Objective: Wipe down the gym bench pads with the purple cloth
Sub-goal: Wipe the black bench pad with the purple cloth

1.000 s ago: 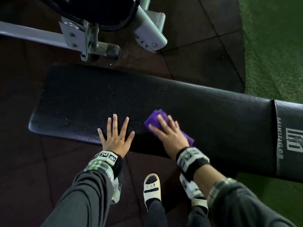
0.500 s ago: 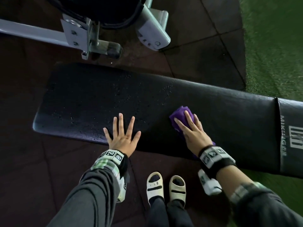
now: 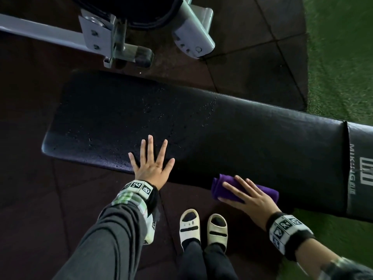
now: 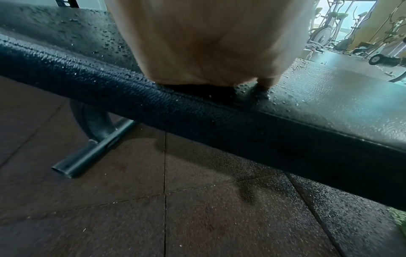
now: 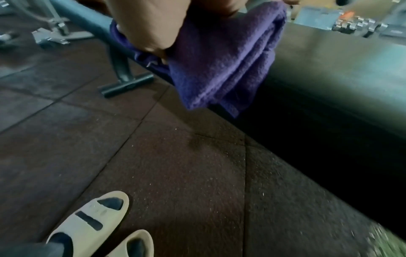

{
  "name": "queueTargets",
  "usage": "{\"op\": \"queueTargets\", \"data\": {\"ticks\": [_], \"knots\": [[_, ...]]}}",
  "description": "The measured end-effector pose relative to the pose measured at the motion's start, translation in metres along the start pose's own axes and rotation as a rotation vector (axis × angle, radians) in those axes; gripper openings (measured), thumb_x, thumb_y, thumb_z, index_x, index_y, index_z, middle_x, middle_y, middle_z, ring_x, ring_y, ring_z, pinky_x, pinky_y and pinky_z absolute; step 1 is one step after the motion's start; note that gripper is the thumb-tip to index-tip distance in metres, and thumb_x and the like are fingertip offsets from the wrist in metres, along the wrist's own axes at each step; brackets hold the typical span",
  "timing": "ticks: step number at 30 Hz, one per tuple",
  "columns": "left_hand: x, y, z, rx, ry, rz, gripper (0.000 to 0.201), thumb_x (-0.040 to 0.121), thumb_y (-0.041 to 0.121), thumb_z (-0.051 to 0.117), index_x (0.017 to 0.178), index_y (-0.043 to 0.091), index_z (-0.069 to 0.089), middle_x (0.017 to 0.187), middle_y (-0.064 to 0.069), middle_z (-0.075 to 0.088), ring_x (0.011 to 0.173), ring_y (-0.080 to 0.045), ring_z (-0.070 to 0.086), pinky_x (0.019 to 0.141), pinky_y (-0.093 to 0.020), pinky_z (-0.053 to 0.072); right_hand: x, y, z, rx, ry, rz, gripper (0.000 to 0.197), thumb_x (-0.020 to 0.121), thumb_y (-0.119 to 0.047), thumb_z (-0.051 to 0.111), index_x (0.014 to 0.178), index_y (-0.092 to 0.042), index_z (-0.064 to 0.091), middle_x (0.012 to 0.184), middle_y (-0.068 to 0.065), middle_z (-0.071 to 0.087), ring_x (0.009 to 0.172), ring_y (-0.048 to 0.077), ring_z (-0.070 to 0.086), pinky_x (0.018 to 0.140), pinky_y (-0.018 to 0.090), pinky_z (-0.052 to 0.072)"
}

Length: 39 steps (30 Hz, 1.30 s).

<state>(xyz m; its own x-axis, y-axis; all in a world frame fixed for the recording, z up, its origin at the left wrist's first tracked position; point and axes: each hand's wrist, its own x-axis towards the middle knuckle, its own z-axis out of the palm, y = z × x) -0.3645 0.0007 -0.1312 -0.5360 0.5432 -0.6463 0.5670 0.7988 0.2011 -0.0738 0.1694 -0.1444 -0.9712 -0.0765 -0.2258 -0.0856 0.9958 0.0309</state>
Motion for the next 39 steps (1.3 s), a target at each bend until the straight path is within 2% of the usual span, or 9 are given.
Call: {"op": "queueTargets", "data": {"ticks": [3,10,16,19,24,27,31,35,39], "knots": [[0.000,0.000,0.002,-0.010,0.018,0.005,0.062,0.094,0.064,0.014,0.133,0.052,-0.033,0.136,0.013,-0.053,0.137,-0.014,-0.039,0.107,-0.053,-0.025,0.023,-0.013,0.001,-0.019,0.035,0.003,0.067,0.079,-0.021,0.039,0.142,-0.040,0.028,0.157,-0.003,0.000,0.134,0.035,0.026,0.103,0.053,0.034],[0.001,-0.001,0.003,-0.020,0.050,0.004,0.057,0.098,0.057,0.015,0.131,0.053,-0.031,0.136,0.016,-0.051,0.139,-0.013,-0.035,0.109,-0.053,-0.022,0.119,-0.068,-0.020,0.031,0.073,0.004,0.066,0.078,-0.031,0.052,0.140,-0.041,0.033,0.155,-0.009,0.013,0.139,0.028,0.019,0.110,0.048,0.022],[0.001,-0.001,0.004,-0.013,0.053,0.000,0.056,0.098,0.055,0.014,0.131,0.053,-0.031,0.135,0.016,-0.052,0.139,-0.013,-0.035,0.109,-0.054,-0.022,0.055,-0.036,0.000,-0.037,0.021,0.001,0.082,0.071,-0.024,0.059,0.144,-0.037,0.025,0.157,-0.007,0.002,0.139,0.031,0.019,0.110,0.050,0.019],[0.002,-0.001,0.005,-0.013,0.062,0.000,0.056,0.098,0.055,0.013,0.132,0.052,-0.031,0.136,0.015,-0.052,0.139,-0.013,-0.036,0.109,-0.053,-0.023,0.013,-0.018,0.007,-0.063,0.011,0.018,0.073,0.078,-0.024,0.044,0.146,-0.034,0.020,0.157,-0.006,-0.007,0.139,0.033,0.016,0.107,0.049,0.020],[0.003,-0.001,0.008,-0.011,0.078,-0.004,0.057,0.098,0.055,0.013,0.133,0.052,-0.031,0.137,0.015,-0.051,0.139,-0.012,-0.036,0.109,-0.053,-0.022,0.049,-0.026,-0.012,0.058,-0.015,-0.008,0.084,0.068,-0.025,0.066,0.141,-0.042,0.027,0.156,-0.004,0.014,0.135,0.033,0.025,0.104,0.052,0.032],[0.000,-0.003,0.009,-0.028,0.139,0.009,0.057,0.099,0.054,0.017,0.138,0.052,-0.024,0.150,0.012,-0.039,0.142,-0.011,-0.029,0.113,-0.053,-0.018,0.091,-0.030,-0.030,0.149,-0.007,0.007,0.086,0.066,-0.026,0.066,0.140,-0.046,0.027,0.154,-0.001,0.020,0.137,0.033,0.026,0.106,0.050,0.030],[0.000,-0.017,0.001,-0.008,0.344,0.079,0.053,0.096,0.054,0.022,0.149,0.049,0.012,0.162,0.005,-0.005,0.147,-0.014,-0.003,0.115,-0.052,-0.009,0.103,-0.028,-0.038,0.215,-0.047,0.076,0.079,0.070,-0.028,0.055,0.142,-0.045,0.026,0.154,0.001,0.020,0.139,0.031,0.023,0.107,0.047,0.025],[0.013,-0.036,-0.014,0.002,0.266,-0.021,0.056,0.098,0.054,0.022,0.146,0.051,-0.006,0.157,0.009,-0.025,0.146,-0.012,-0.019,0.115,-0.053,-0.014,0.070,-0.027,-0.025,0.162,-0.106,-0.026,0.097,0.062,-0.018,0.071,0.144,-0.041,0.024,0.157,0.001,0.011,0.139,0.033,0.018,0.109,0.049,0.025],[0.017,-0.039,-0.012,0.002,0.215,-0.016,0.055,0.097,0.056,0.015,0.141,0.053,-0.018,0.148,0.015,-0.038,0.142,-0.011,-0.029,0.112,-0.053,-0.019,0.078,-0.030,-0.033,0.192,-0.170,-0.062,0.088,0.066,-0.019,0.060,0.144,-0.041,0.025,0.157,0.000,0.010,0.139,0.033,0.017,0.108,0.049,0.025]]}}
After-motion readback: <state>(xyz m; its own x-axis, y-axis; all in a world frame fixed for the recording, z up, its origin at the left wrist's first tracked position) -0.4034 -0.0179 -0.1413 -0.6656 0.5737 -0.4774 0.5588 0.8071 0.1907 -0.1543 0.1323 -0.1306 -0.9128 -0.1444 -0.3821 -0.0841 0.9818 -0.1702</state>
